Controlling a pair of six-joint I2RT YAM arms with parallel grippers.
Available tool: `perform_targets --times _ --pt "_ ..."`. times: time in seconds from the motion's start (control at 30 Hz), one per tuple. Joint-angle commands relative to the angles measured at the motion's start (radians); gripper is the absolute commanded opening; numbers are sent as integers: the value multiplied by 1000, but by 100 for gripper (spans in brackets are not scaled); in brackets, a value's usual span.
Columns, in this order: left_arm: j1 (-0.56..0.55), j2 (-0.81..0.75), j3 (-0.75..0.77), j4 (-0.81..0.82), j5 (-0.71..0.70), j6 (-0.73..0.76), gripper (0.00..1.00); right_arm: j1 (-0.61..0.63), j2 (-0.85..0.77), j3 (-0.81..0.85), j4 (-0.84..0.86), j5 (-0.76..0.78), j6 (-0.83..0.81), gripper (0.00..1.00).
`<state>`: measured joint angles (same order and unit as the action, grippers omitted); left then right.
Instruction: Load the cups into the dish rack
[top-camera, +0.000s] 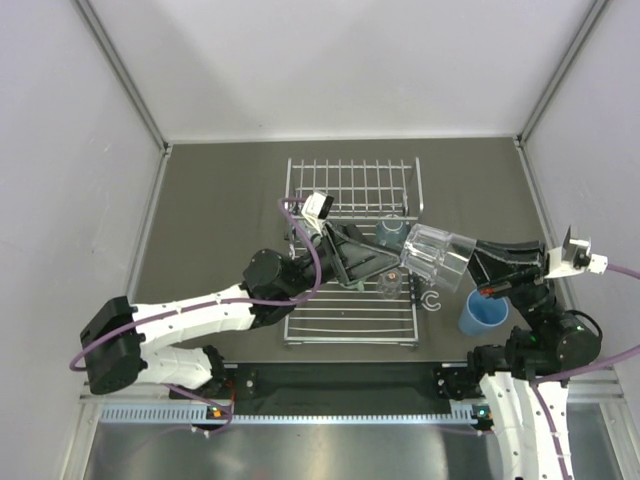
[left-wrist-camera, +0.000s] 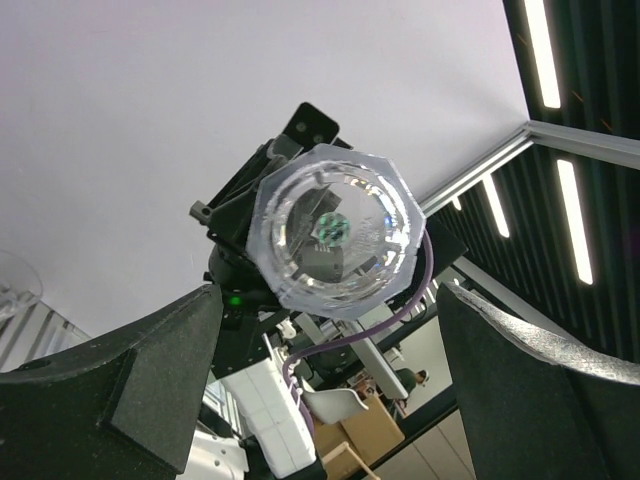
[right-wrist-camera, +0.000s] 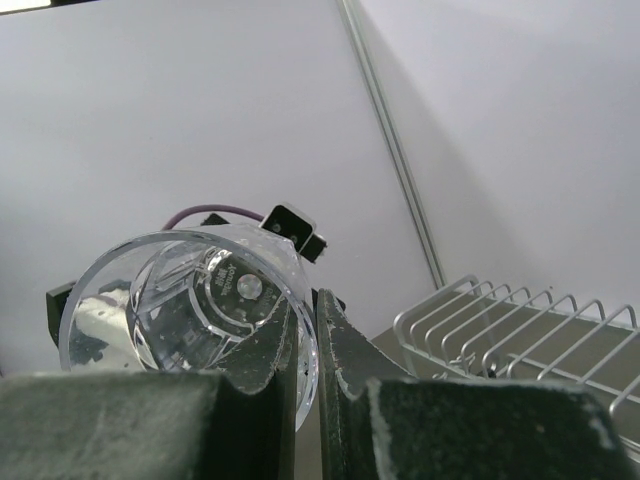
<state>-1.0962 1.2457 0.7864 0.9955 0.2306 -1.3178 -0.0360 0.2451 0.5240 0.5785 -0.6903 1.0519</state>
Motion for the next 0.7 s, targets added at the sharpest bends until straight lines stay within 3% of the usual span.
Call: perform_targets --times 0.0,0.67 --pt "-21 4 69 123 -28 44 93 -13 -15 4 26 34 -6 0" --pt "-53 72 131 109 -105 63 93 -13 0 5 -48 -15 -85 0"
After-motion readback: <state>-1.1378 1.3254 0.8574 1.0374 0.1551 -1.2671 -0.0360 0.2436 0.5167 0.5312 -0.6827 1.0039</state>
